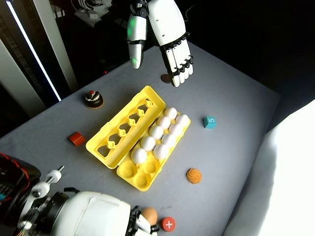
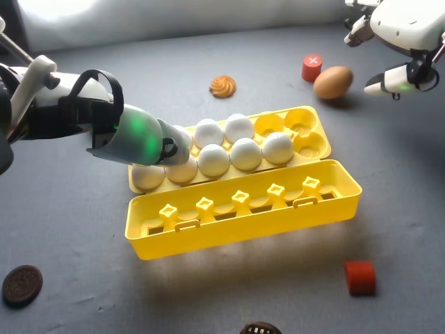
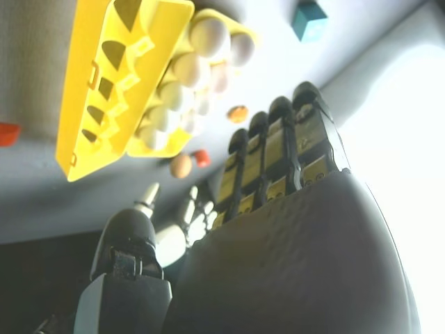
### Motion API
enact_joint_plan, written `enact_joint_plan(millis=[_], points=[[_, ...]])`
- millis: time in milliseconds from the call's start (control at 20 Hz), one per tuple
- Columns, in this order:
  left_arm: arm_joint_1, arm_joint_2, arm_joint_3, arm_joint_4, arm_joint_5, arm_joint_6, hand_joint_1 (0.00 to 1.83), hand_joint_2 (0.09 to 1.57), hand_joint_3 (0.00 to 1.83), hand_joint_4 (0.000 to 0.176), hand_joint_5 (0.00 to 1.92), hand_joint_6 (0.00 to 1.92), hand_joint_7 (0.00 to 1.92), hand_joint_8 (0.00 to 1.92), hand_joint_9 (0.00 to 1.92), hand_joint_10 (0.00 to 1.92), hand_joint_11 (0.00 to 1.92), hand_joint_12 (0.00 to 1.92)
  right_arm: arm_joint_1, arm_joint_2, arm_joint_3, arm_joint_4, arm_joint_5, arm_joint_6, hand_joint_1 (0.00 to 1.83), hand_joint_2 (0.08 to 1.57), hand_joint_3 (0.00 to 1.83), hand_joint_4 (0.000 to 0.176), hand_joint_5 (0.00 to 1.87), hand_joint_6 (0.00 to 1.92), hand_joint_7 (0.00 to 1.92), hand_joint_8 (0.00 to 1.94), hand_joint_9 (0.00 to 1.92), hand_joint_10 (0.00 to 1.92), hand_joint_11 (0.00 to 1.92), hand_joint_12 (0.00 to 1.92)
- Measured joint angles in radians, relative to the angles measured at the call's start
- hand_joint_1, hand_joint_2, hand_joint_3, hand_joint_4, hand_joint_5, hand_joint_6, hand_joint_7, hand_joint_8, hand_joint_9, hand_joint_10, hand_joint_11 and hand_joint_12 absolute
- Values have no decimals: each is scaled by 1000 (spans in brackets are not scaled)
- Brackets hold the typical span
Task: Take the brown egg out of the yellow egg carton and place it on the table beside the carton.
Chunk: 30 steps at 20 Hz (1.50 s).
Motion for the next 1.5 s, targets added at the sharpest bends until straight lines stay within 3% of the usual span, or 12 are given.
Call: enact_joint_plan(millis=[50,100,150,250,300,450,500,600,650,800,1250,1500], points=[[0,0,0,0,0,0,0,1217,1,0,39,1,59,1,43,0,15,12,0,0,0,-2,0,3,817,913,0,19,839,3,479,11,260,6,0,531],[0,0,0,0,0,0,0,1217,1,0,39,1,59,1,43,0,15,12,0,0,0,-3,0,3,817,913,0,19,839,3,479,11,260,6,0,531],[0,0,0,0,0,0,0,1217,0,0,37,0,57,0,41,0,12,12,0,0,0,-3,1,3,801,904,0,0,865,7,574,21,342,24,0,773],[0,0,0,0,0,0,0,1216,0,0,37,0,50,0,33,0,6,10,0,0,0,-2,0,3,708,900,1,0,1095,53,1056,78,850,168,171,1329],[0,0,0,0,0,0,0,1216,0,0,37,0,50,0,33,0,6,10,0,0,0,-2,0,3,708,900,1,0,1095,53,1056,78,850,168,171,1329],[0,0,0,0,0,0,0,1217,0,0,36,0,56,3,40,3,8,12,0,4,-7,1,-1,3,670,922,1,0,1194,74,1170,231,923,556,310,1367],[0,0,0,0,0,0,0,1220,2,0,36,0,50,0,37,2,9,13,3,20,-27,14,-10,3,369,1157,18,0,902,1778,950,1794,793,1784,478,1873],[0,0,0,0,0,0,0,1221,2,0,35,0,49,0,37,2,10,14,11,67,-84,56,-27,-6,337,1225,6,0,909,1892,957,1912,812,1894,538,1911],[0,0,0,0,0,0,0,1221,2,0,41,2,58,4,47,6,21,19,15,108,-135,71,-26,-29,575,1335,6,0,973,1920,1019,1940,1094,1920,1174,1921],[-3,0,0,0,-2,0,0,1221,1,0,32,0,50,0,41,2,17,19,19,235,-291,171,-24,-116,582,1442,16,0,1145,1921,1185,1941,1285,1921,1650,1921],[-5,0,0,0,0,0,0,1222,0,0,53,2,69,2,52,1,15,25,-3,596,-672,315,-42,-191,502,1504,5,0,1073,1921,1176,1941,1341,1921,1687,1921],[-5,0,1,-1,-1,0,0,1228,3,0,72,7,87,6,69,6,29,37,-10,785,-834,372,-30,-193,551,1485,0,0,848,1921,948,1941,1236,1921,1621,1921]])
